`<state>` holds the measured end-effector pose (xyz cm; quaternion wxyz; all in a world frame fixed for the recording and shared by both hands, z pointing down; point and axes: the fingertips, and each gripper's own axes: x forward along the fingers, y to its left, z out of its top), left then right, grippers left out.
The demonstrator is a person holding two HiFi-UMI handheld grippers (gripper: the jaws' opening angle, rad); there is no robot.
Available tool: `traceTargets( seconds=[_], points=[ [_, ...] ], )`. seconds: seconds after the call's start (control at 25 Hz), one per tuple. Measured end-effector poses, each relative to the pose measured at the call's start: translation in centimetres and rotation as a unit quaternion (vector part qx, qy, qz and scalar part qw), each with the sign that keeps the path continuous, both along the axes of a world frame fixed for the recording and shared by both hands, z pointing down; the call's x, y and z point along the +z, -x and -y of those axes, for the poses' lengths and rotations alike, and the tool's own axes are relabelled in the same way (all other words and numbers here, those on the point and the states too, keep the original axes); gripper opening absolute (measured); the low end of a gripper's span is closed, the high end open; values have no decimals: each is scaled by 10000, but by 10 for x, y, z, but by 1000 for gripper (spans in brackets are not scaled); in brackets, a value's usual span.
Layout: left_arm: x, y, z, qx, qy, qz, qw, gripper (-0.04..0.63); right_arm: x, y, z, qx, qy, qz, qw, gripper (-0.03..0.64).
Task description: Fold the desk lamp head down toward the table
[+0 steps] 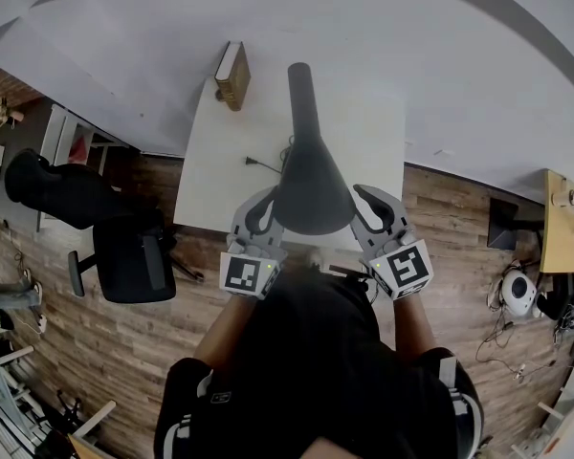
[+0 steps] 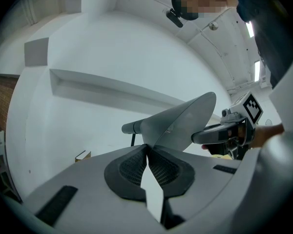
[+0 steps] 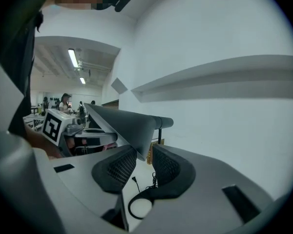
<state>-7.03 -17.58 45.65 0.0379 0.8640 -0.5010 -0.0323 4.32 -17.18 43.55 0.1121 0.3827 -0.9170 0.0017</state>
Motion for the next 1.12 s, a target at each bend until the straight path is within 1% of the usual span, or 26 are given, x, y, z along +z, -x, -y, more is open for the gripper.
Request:
traceTargets(
  seconds=[0.12,0.2,0.28,0.36,0.44,0.6,0.76,0.92,1.0,1.08,1.12],
  points=[
    [4,1,0,24,1,75,10000,32,-13,3,-7,-310,-308,-286,9986,128],
    [2,1,0,25,1,30,10000,32,-20,6,-11,-578,-469,-447,9962,135],
    [3,1,0,29,18,28,10000,32,-23,11,-16,-822,-589,-711,9923,142],
    [7,1,-2,39,58,68,10000,32,-22,15,-19,-949,-651,-1056,9877,143],
    [7,0,-3,43,59,68,9999,32,-23,18,-21,-1012,-704,-1227,9848,141],
    [6,0,0,77,36,120,9999,32,-25,23,-17,-1057,-821,-1332,9820,136],
    [-1,0,2,70,8,-17,10000,32,-25,23,-16,-1068,-861,-1372,9810,127],
    [5,0,1,139,-23,137,9998,32,-25,23,-16,-1041,-888,-1377,9810,123],
    [6,-1,0,239,-18,139,9996,32,-25,23,-16,-1011,-903,-1377,9811,121],
    [7,-2,-2,425,44,119,9990,34,-26,23,-16,-992,-909,-1371,9814,120],
    [8,-2,-4,541,61,158,9984,45,-26,23,-15,-986,-904,-1363,9816,120]
  ],
)
